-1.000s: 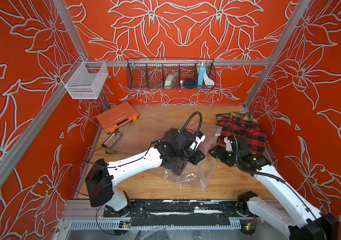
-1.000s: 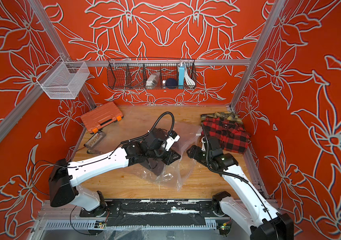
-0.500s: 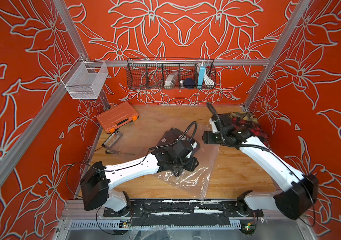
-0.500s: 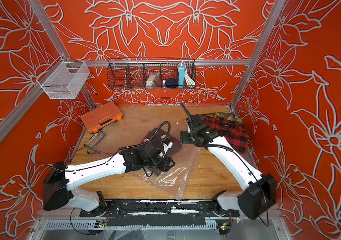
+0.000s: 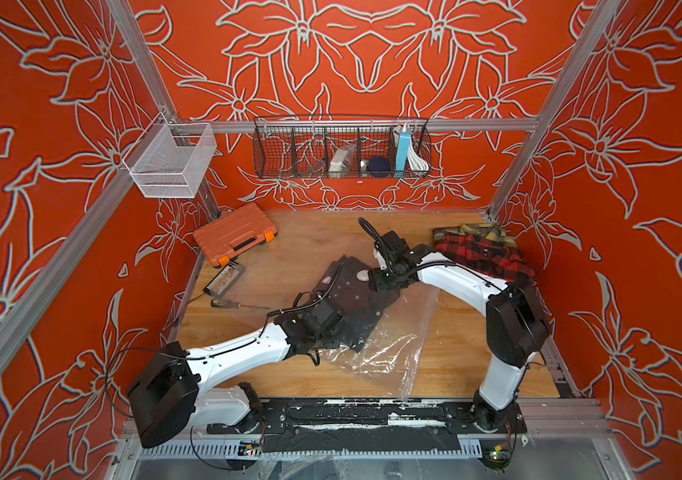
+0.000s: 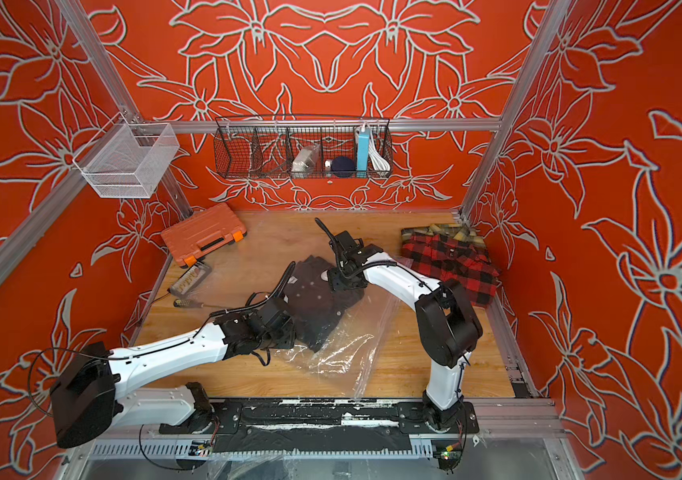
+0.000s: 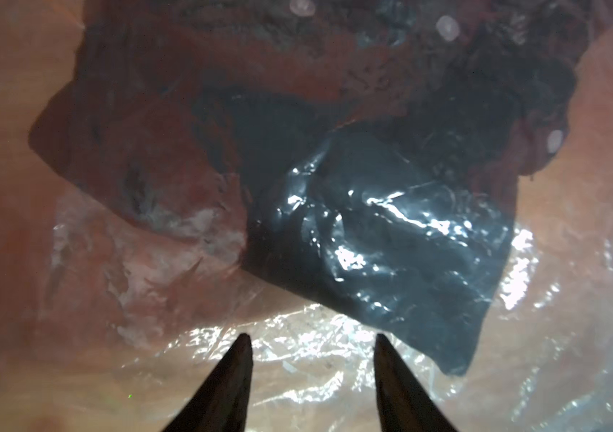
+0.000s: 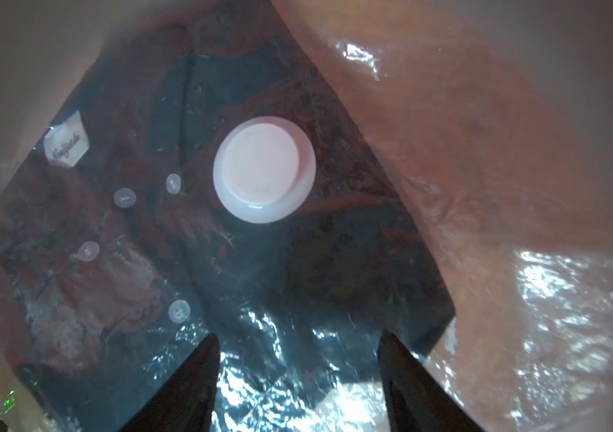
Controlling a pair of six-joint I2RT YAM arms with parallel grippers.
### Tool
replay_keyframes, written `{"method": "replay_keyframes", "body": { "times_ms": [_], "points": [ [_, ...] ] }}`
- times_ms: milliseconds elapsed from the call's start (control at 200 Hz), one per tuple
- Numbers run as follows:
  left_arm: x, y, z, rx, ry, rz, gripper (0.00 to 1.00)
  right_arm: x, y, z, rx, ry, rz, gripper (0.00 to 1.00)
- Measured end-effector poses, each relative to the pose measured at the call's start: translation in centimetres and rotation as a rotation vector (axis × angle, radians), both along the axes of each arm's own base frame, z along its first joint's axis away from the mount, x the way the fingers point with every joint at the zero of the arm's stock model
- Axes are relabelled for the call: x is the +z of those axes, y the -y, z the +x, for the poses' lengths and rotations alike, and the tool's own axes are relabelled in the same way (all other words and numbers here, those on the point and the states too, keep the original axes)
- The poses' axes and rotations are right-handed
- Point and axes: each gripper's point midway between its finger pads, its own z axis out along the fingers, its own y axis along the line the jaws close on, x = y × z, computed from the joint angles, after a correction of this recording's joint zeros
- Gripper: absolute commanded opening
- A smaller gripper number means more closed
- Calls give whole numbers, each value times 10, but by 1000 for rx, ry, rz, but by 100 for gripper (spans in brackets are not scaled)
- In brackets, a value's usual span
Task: Place the folded shirt into the vacuum bag
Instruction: Adjust the shirt in the vacuum bag.
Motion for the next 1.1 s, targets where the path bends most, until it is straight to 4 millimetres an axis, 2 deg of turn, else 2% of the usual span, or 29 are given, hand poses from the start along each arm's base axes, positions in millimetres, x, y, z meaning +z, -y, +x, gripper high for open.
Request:
{"method": "replay_keyframes", "body": {
  "times_ms": [115, 250, 420, 550, 686, 806, 971, 1101],
  "points": [
    [-6, 2, 11, 23, 4, -9, 52, -9, -3, 0, 8, -16, 3, 70],
    [-15, 0, 26, 55, 4, -21, 52, -30, 0, -3, 12, -60, -30, 70],
    [-35, 1, 45, 61, -40, -9, 52, -52, 12, -20, 16, -114, -64, 70],
    [-38, 9, 60, 45, -47, -10, 52, -66, 21, -37, 22, -149, -75, 70],
    [-38, 21, 81, 27, -31, -18, 52, -63, 29, -54, 11, -168, -37, 69],
    [-36, 30, 102, 16, -10, -20, 52, -59, 29, -70, 7, -200, 13, 68],
    [-26, 34, 124, 7, 8, -45, 52, -54, 14, -82, 11, -260, 115, 68],
    [-7, 31, 138, 12, 34, -59, 52, -44, 1, -86, 22, -297, 180, 68]
  ]
}}
